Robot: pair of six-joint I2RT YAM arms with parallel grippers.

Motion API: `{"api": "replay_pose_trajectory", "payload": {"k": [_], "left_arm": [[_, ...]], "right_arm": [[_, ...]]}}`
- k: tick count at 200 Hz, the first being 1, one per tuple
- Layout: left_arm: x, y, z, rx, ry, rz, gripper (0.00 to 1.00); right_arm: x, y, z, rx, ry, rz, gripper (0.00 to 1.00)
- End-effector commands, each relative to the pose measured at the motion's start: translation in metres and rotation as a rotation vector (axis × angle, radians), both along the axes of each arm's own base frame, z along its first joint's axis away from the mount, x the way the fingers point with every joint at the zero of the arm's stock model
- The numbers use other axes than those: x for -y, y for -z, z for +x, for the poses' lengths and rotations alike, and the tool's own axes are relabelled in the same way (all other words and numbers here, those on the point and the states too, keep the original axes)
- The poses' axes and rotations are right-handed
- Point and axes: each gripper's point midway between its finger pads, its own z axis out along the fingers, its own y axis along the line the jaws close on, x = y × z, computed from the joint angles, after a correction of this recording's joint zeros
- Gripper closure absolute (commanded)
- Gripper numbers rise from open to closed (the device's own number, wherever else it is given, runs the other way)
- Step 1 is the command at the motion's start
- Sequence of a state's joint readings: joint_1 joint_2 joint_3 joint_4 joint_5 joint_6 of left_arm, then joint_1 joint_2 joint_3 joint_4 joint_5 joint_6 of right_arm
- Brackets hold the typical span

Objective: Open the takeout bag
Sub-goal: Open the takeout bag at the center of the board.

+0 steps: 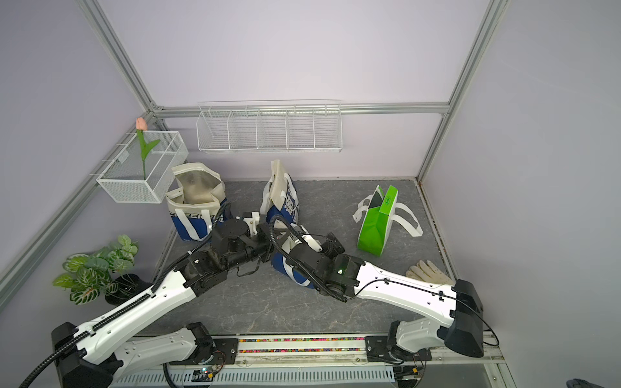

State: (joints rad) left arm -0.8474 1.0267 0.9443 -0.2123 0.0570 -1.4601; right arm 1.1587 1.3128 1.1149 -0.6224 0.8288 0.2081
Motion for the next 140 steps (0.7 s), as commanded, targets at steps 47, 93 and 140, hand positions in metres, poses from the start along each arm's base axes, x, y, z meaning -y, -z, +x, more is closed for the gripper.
{"api": "replay_pose_trajectory", "payload": {"k": [47, 93, 140], "left_arm": [[0.002, -0.011, 0.000, -0.024, -0.030, -0.190, 1.00], [0.012, 0.010, 0.005, -0.055, -0.023, -0.232, 1.00], [0.010, 0.000, 0.005, -0.043, -0.026, -0.265, 1.00]], "right_arm": [[-0.014, -0.006, -0.040, -0.173, -0.213, 0.431, 0.05], [-0.004, 0.015, -0.058, -0.253, -0.211, 0.677, 0.15], [-0.009, 0.023, -0.071, -0.288, -0.261, 0.797, 0.06]]}}
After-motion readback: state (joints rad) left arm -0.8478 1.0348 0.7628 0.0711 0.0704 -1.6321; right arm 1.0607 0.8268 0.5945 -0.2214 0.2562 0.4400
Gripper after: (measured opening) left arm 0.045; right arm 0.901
